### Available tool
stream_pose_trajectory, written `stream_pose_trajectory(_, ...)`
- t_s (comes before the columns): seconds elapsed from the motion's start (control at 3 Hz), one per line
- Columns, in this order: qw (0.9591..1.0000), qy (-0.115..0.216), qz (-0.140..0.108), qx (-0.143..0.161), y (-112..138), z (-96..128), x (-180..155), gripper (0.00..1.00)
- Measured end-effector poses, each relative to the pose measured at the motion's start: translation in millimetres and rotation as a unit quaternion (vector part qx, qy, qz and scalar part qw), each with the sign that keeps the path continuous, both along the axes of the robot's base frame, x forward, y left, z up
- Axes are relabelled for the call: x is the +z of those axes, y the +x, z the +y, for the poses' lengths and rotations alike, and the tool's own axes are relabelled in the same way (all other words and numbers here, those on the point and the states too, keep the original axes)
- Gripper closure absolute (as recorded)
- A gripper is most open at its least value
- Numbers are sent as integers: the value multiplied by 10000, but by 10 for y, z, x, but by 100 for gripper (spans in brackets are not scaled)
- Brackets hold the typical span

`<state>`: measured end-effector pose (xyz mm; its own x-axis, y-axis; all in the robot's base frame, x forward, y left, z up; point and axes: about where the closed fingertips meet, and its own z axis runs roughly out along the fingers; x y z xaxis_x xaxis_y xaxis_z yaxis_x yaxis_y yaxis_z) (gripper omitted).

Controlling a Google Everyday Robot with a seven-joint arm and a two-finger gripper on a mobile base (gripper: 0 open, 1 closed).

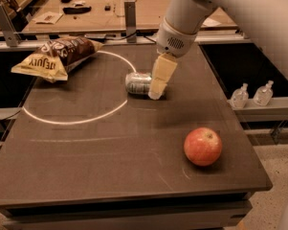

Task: Place 7up can upright

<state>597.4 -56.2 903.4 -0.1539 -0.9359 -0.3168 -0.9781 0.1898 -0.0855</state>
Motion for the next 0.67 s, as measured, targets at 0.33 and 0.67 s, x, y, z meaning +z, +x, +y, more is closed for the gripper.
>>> stream_pose_trajectory(0.33, 9999, -130, 30, 68, 115, 142, -81, 0)
stream_pose_trajectory(0.67, 9991, -372, 48, 182, 153, 272, -152, 0)
